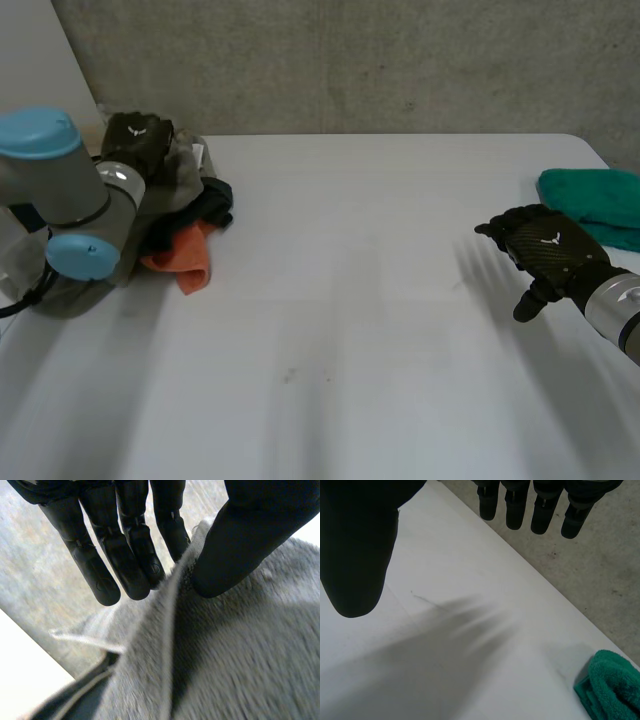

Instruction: Fold the laundry.

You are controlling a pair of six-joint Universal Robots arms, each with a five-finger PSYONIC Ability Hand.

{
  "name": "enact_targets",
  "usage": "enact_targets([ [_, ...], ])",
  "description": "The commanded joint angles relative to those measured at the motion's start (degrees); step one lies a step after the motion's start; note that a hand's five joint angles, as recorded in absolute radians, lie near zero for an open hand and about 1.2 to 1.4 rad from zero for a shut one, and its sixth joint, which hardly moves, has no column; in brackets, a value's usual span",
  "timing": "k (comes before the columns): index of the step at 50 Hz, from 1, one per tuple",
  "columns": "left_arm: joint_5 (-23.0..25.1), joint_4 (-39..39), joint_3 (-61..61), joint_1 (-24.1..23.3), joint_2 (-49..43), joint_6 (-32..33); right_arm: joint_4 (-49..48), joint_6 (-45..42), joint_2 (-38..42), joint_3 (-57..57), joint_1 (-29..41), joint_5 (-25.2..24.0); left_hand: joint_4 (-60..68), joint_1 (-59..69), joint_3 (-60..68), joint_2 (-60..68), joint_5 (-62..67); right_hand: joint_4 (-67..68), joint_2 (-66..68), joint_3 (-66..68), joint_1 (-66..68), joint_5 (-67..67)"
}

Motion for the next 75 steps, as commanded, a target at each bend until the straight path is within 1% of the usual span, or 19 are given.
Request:
enact_targets([
  [1,-0.4,0.5,0.0,-5.5,12.5,-1.6,-0.2,0.1,0.0,0.0,0.1,0.3,11.4,13.0,11.9,11.5,14.7,-2.2,-2.4,-2.4,-3.3,-2.8],
  [5,-0.3,2.6,1.5,-12.3,17.7,-5.8,-0.4,0.2,0.0,0.0,0.1,0.9,11.4,13.0,11.9,11.5,14.7,-2.2,-2.4,-2.4,-3.3,-2.8],
  [6,-0.3,3.3,2.2,-15.2,18.6,-8.3,-0.4,0.2,-0.1,0.0,0.1,1.2,11.4,13.0,11.9,11.5,14.7,-2.2,-2.4,-2.4,-3.3,-2.8],
  [10,-0.1,4.4,4.0,-20.6,19.9,-15.2,-0.5,0.3,-0.3,0.0,0.0,2.5,11.4,13.0,11.9,11.5,14.7,-2.2,-2.4,-2.4,-3.3,-2.8],
  [14,-0.5,4.7,6.7,-23.4,19.7,-19.3,-0.5,0.3,-0.4,-0.2,-0.1,3.2,11.4,13.0,11.9,11.5,14.7,-2.2,-2.4,-2.4,-3.3,-2.8],
  [21,0.1,4.5,8.6,-30.0,12.6,-20.4,-0.8,0.7,-0.5,-0.8,-1.5,3.5,11.4,13.0,11.9,11.5,14.7,-2.2,-2.4,-2.4,-3.3,-2.8],
  [27,0.4,2.2,5.6,-33.3,7.6,-20.2,-1.2,1.4,-0.5,-1.1,-2.1,4.9,11.4,13.0,11.9,11.5,14.7,-2.2,-2.4,-2.4,-3.3,-2.8],
  [28,0.6,1.9,5.0,-33.9,6.8,-20.1,-1.3,1.5,-0.5,-1.1,-2.1,5.5,9.9,11.5,10.5,10.1,13.2,-2.2,-2.4,-2.4,-3.3,-2.8],
  [29,0.9,1.1,3.9,-34.8,5.5,-19.4,-1.3,1.5,-0.5,-1.1,-2.0,5.6,-15.6,-14.0,-15.0,-15.4,-12.3,-2.2,-2.4,-2.4,-3.3,-2.8],
  [33,0.7,-1.7,0.9,-35.0,4.2,-16.8,-1.3,1.4,-0.5,-1.2,-1.9,5.9,-57.4,-55.9,-56.9,-57.3,-54.2,-2.2,-2.4,-2.4,-3.3,-2.8],
  [39,0.1,-5.8,-4.2,-33.0,5.7,-11.1,-0.8,1.6,-0.6,-1.8,-1.7,5.7,-57.0,-55.5,-56.5,-56.9,-53.8,-2.2,-2.4,-2.4,-3.3,-2.8],
  [45,0.4,-6.8,-14.8,-29.6,16.8,-10.2,1.3,0.5,-0.6,-5.8,-1.6,4.2,-57.2,-55.6,-56.7,-57.1,-53.9,-2.2,-2.4,-2.4,-3.3,-2.8],
  [49,0.3,-5.6,-19.4,-27.8,20.6,-10.0,6.0,-1.2,-0.6,-9.5,-1.6,0.1,-56.4,-54.8,-55.8,-56.2,-53.1,-2.2,-2.4,-2.4,-3.3,-2.8],
  [52,0.5,-5.4,-21.4,-27.0,21.1,-9.8,9.8,-4.1,-0.4,-13.4,-1.6,-5.2,-55.5,-54.0,-55.0,-55.4,-52.3,-2.2,-2.4,-2.4,-3.3,-2.8],
  [55,0.4,-5.4,-22.5,-26.3,20.7,-9.6,12.9,-7.2,1.0,-17.6,-1.6,-10.1,-54.8,-53.3,-54.3,-54.7,-51.6,-2.2,-2.4,-2.4,-3.3,-2.8],
  [59,1.1,-5.8,-23.1,-26.1,17.9,-9.4,14.3,-9.4,5.9,-23.8,-1.1,-13.4,-53.2,-51.6,-52.6,-53.0,-49.9,-2.2,-2.4,-2.4,-3.3,-2.8],
  [66,0.8,-5.0,-22.2,-28.0,12.7,-10.4,13.8,-12.8,13.7,-34.2,2.3,-14.4,-45.8,-44.2,-45.2,-45.6,-42.5,-2.2,-2.4,-2.4,-3.3,-2.8],
  [69,0.4,-4.0,-21.0,-29.5,10.2,-10.3,14.1,-17.0,18.0,-38.3,3.2,-15.3,-44.2,-42.7,-43.7,-44.1,-41.0,-2.2,-2.4,-2.4,-3.3,-2.8],
  [75,-1.2,-3.6,-17.0,-33.0,4.7,-10.3,13.9,-24.3,23.3,-41.5,5.3,-20.0,-43.2,-41.7,-42.7,-43.1,-40.0,-2.2,-2.4,-2.4,-3.3,-2.8],
])
